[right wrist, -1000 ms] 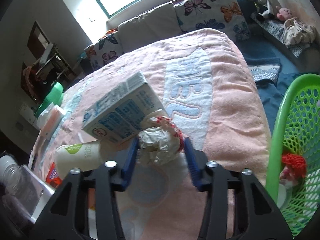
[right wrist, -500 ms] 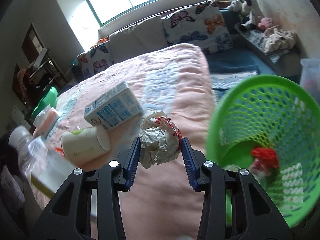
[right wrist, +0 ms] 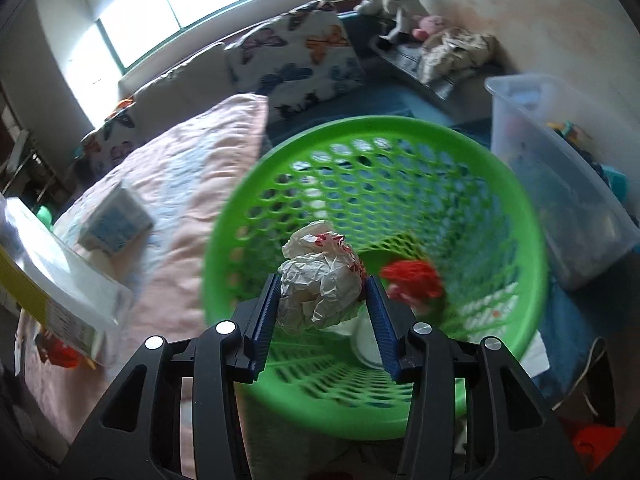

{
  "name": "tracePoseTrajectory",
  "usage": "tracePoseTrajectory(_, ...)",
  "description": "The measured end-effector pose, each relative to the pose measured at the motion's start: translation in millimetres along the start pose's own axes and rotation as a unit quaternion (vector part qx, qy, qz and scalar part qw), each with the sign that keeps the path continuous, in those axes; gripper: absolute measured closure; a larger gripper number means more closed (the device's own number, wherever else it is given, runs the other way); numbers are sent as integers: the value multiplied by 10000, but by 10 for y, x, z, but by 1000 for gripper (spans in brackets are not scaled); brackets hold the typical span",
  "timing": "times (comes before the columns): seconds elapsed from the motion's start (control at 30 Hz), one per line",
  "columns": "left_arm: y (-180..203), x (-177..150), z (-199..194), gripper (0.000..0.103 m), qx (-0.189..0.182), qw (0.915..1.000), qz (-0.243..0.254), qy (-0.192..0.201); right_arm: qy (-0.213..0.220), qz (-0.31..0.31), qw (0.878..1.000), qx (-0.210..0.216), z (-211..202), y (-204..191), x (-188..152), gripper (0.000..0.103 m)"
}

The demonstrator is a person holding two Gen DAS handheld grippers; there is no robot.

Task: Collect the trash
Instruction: 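Open the right tool over the green basket to drop the paper, then open the left tool over the green basket to drop the white cup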

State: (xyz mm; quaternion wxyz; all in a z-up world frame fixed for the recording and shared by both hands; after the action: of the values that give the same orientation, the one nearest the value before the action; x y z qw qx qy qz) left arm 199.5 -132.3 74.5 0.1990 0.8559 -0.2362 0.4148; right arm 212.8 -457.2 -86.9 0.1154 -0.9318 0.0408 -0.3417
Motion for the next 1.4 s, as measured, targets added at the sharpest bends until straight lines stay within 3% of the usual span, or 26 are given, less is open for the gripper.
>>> tracePoseTrajectory(0.03, 31, 29, 37, 62, -6, 10000, 12, -4, -2, 62, 10000, -15, 8, 59, -10, 43)
tracePoseTrajectory(0.2, 217, 246, 324, 62, -71, 9999, 93, -76, 107, 212, 9997, -80, -24, 227, -43, 30)
tracePoseTrajectory(0.47, 599, 446, 861, 62, -84, 9992, 327, -223, 426, 274, 9986, -121, -320, 405, -152, 28)
tracePoseTrajectory(0.87, 999, 194, 1921, 62, 320, 9913, 613, -1120, 663, 505, 9965, 40, -615, 607, -475, 25)
tracePoseTrajectory(1.13, 1033, -34, 2156, 61, 371, 9862, 597, -1497, 535, 612, 9966, 111, -543, 620, -581, 25)
tracePoseTrajectory(1.23, 1013, -36, 2103, 51, 313, 9876, 560, -1434, 531, 631, 9965, 128, -560, 595, -610, 25)
tracePoseTrajectory(1.4, 1002, 5, 1845, 50, 235, 9913, 484, -1199, 573, 589, 9965, 133, -666, 511, -660, 25)
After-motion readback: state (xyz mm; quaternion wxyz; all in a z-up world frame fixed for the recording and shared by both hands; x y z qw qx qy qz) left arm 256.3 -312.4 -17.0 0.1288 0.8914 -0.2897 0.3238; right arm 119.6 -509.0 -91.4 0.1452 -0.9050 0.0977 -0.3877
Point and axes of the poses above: each gripper's, at about its wrist camera, not at the fingertips, and z roughly the way its jaws point, y to its right, x to its top, the point moved 1 cm from there along z, roughly the way its jaws point, and after that the axes turned 1 degree about -x, right-handed, at the moved point
